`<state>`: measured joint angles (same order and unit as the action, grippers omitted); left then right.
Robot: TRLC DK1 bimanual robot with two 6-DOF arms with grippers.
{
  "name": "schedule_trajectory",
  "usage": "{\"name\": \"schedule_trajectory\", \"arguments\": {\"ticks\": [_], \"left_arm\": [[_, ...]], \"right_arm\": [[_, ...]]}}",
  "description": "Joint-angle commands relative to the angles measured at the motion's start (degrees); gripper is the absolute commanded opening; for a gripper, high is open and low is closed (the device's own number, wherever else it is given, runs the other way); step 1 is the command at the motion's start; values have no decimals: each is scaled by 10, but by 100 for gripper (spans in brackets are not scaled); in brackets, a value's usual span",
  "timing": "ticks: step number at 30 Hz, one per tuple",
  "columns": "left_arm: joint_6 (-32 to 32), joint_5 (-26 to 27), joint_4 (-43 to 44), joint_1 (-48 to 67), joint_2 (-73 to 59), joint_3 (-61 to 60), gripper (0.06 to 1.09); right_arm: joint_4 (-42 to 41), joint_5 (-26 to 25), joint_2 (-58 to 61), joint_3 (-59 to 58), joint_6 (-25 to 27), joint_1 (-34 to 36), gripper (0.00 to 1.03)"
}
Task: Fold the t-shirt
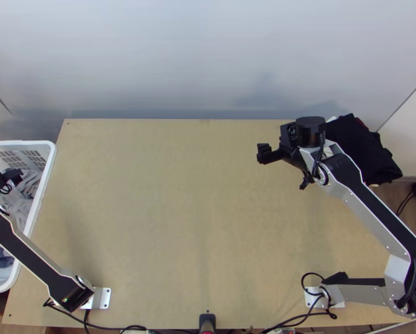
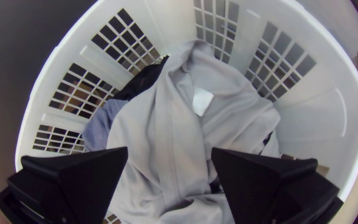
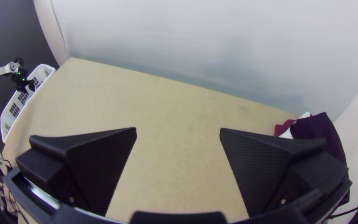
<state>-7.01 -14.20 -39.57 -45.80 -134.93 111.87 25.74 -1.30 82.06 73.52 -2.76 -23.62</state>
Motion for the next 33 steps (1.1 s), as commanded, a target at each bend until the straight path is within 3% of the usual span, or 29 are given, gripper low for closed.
{"name": "schedule_trajectory", "arguments": {"ticks": [1, 6, 10, 12, 16, 17, 33], "left_arm": [[-4, -5, -2, 4, -36, 2, 104], [7, 5, -7, 4, -53, 0, 103], [-4, 46, -53, 9, -56, 4, 101], [-13, 46, -61, 13, -55, 4, 85], [-31, 57, -63, 15, -51, 13, 20], [-31, 58, -64, 15, -45, 18, 11], [-34, 61, -140, 41, 194, 51, 12]], "right_arm": [[-1, -4, -1, -6, 1, -3, 93], [-1, -10, -5, -7, 1, -3, 93], [-1, -13, -10, -12, 1, -2, 93], [-1, -17, -13, -15, 2, -1, 93], [-1, -22, -16, -24, 2, 1, 93], [-1, -23, -17, -27, 3, 1, 93], [-17, -26, -32, -57, 0, 1, 93]]}}
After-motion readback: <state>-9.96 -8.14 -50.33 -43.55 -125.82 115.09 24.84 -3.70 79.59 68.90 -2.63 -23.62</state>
